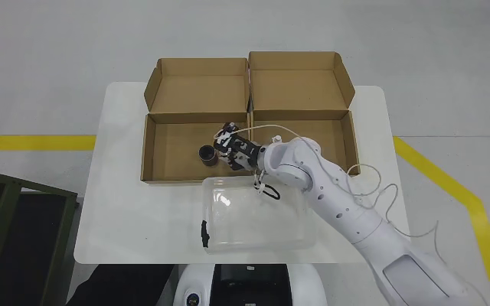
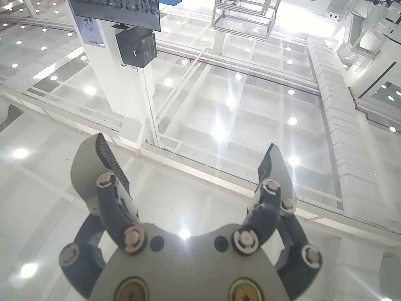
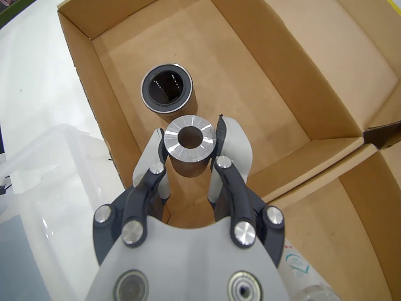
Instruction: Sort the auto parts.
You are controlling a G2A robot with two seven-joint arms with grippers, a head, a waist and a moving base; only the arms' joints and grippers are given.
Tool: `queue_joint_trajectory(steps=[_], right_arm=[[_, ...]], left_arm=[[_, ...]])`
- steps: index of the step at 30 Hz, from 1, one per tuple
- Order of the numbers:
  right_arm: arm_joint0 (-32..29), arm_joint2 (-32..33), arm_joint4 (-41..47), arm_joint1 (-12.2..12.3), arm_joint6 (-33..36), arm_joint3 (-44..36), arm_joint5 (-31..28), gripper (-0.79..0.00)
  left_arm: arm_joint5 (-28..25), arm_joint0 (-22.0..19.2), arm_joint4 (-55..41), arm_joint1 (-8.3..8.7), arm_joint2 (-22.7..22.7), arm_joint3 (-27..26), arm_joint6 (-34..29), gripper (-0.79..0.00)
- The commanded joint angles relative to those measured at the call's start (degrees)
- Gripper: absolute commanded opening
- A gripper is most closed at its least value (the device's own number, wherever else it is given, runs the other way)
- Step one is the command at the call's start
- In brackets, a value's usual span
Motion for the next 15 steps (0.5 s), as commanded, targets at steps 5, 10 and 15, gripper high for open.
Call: queue_joint_trajectory(steps=[5,10,15], right_arm=[[1.36,-1.24,0.11,-1.0,-0.21,2.96,-0.03,-0.622],[1.92,-1.87,0.01,-1.65,-0.78,5.18,-0.12,-0.573],[2.29,-1.97,-0.21,-2.05,-0.76,6.34,-0.43,-0.397]], left_arm=[[0.0,0.0,0.0,0.0,0.0,0.0,0.0,0.0],[0.0,0.0,0.0,0.0,0.0,0.0,0.0,0.0],[0.0,0.0,0.0,0.0,0.0,0.0,0.0,0.0]])
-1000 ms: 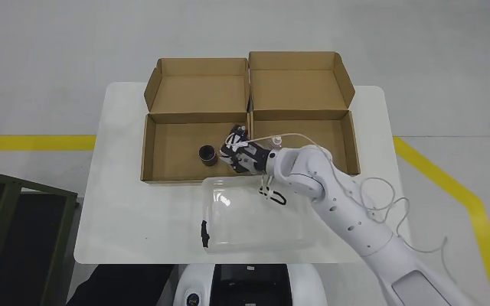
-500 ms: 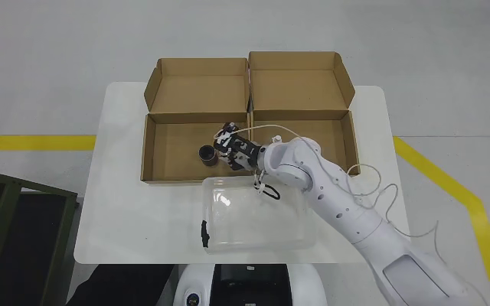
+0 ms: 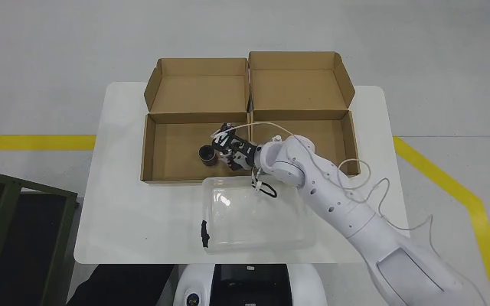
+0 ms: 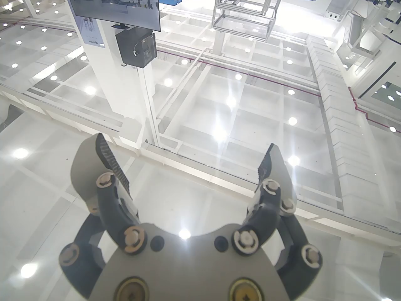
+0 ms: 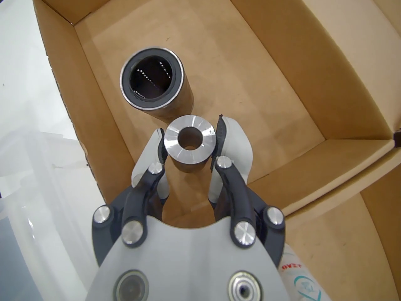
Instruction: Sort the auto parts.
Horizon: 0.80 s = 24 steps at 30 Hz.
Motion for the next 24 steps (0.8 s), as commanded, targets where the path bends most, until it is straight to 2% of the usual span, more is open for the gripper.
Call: queue_joint_trajectory(steps=[1,2,7,10,12,18,21,24], right_arm=[[0.08,0.01,-0.21,-0.12,0.09,0.38,-0.14,-0.296],[0.07,0.04,-0.22,-0.17,0.07,0.52,-0.2,-0.268],[-0.08,0.54,-0.03,-0.31,-0.05,0.11,-0.77,-0.234],[-0.65,1.5,-0.3,-0.09,-0.74,-2.15,-1.04,-0.169],[-1.36,2.5,-0.28,0.21,-1.13,-4.25,-1.34,-0.154],[-4.71,7.32,-1.96,1.72,-3.72,-13.54,-1.86,-0.08],[-7.64,10.29,-5.0,2.75,-7.26,-19.59,-2.57,0.0],[-11.5,13.58,-7.72,3.81,-9.53,-25.04,-2.33,0.0]], left_arm=[[0.0,0.0,0.0,0.0,0.0,0.0,0.0,0.0],[0.0,0.0,0.0,0.0,0.0,0.0,0.0,0.0],[0.0,0.0,0.0,0.0,0.0,0.0,0.0,0.0],[0.0,0.0,0.0,0.0,0.0,0.0,0.0,0.0],[0.0,0.0,0.0,0.0,0.0,0.0,0.0,0.0],[0.0,0.0,0.0,0.0,0.0,0.0,0.0,0.0],[0.0,0.0,0.0,0.0,0.0,0.0,0.0,0.0],[0.0,0.0,0.0,0.0,0.0,0.0,0.0,0.0]])
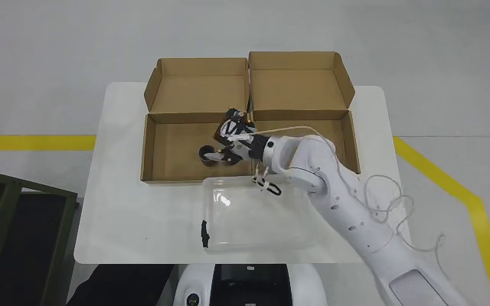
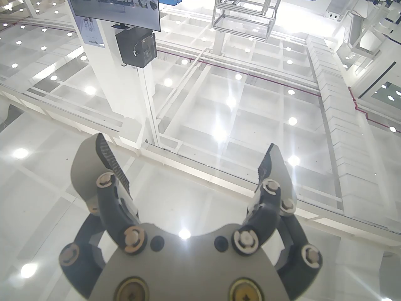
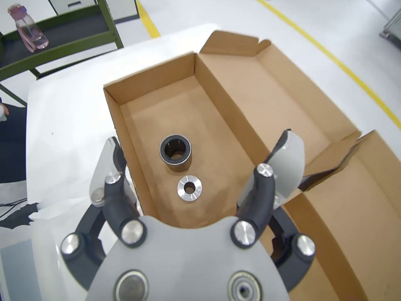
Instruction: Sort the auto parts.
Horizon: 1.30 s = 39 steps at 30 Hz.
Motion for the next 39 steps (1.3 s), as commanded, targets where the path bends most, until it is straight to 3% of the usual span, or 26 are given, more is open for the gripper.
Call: queue_joint_trajectory(steps=[1,8,19,29,39], right_arm=[[-3.06,2.53,-2.01,0.77,-1.12,-4.0,0.28,0.0],[-13.49,11.09,-5.81,3.0,-4.04,-13.49,0.87,0.0],[-33.64,25.39,-14.58,5.8,-18.46,-24.14,2.15,0.0],[-49.57,37.96,-14.32,7.14,-29.9,-27.17,1.93,0.0],[-58.55,44.19,-14.89,7.55,-38.52,-28.92,2.34,0.0]], left_arm=[[0.0,0.0,0.0,0.0,0.0,0.0,0.0,0.0],[0.0,0.0,0.0,0.0,0.0,0.0,0.0,0.0],[0.0,0.0,0.0,0.0,0.0,0.0,0.0,0.0],[0.0,0.0,0.0,0.0,0.0,0.0,0.0,0.0],[0.0,0.0,0.0,0.0,0.0,0.0,0.0,0.0]])
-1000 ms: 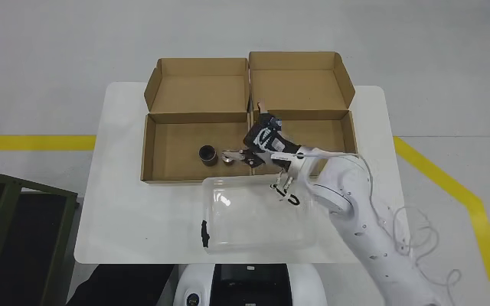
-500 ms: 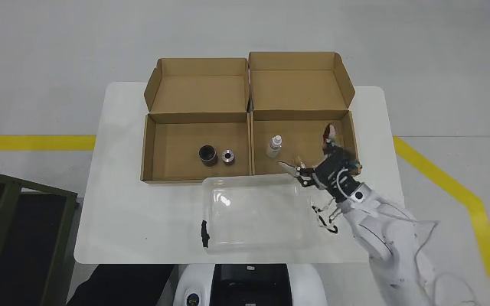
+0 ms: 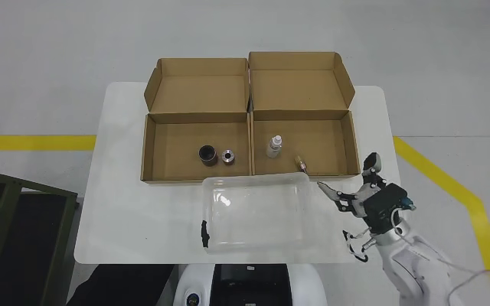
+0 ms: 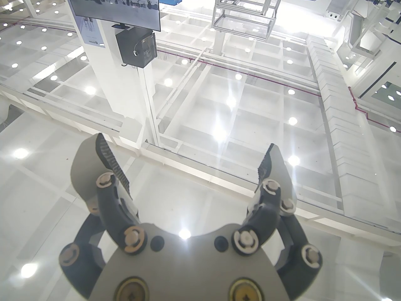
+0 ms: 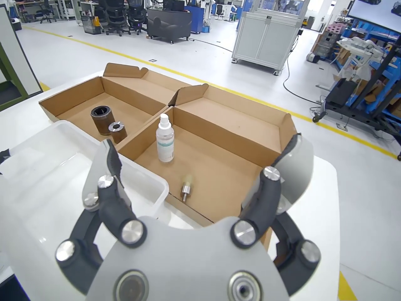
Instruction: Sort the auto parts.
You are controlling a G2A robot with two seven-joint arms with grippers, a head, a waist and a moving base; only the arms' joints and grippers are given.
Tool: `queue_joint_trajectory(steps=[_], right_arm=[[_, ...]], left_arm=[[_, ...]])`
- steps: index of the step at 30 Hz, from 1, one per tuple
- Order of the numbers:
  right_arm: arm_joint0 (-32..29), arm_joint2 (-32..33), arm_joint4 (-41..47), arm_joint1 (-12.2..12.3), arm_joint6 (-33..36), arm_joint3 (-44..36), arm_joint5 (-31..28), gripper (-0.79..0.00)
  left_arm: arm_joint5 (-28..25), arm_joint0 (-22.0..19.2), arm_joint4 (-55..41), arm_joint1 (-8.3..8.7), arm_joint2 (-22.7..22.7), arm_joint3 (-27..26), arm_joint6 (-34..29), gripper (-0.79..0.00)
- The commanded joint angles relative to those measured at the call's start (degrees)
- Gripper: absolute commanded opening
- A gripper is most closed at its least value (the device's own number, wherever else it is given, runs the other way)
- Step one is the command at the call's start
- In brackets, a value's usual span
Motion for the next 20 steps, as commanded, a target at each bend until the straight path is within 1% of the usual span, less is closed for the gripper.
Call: queue_joint_trajectory(steps=[1,7,20], right_arm=[[-1.7,1.28,-0.32,0.06,-1.15,-0.31,0.2,0.0],[-4.21,3.96,-0.36,0.21,-2.4,-1.47,0.43,0.0],[-4.21,3.96,-0.36,0.21,-2.4,-1.47,0.43,0.0]], left_arm=[[0.0,0.0,0.0,0.0,0.0,0.0,0.0,0.0],[0.0,0.0,0.0,0.0,0.0,0.0,0.0,0.0],[0.0,0.0,0.0,0.0,0.0,0.0,0.0,-0.001]])
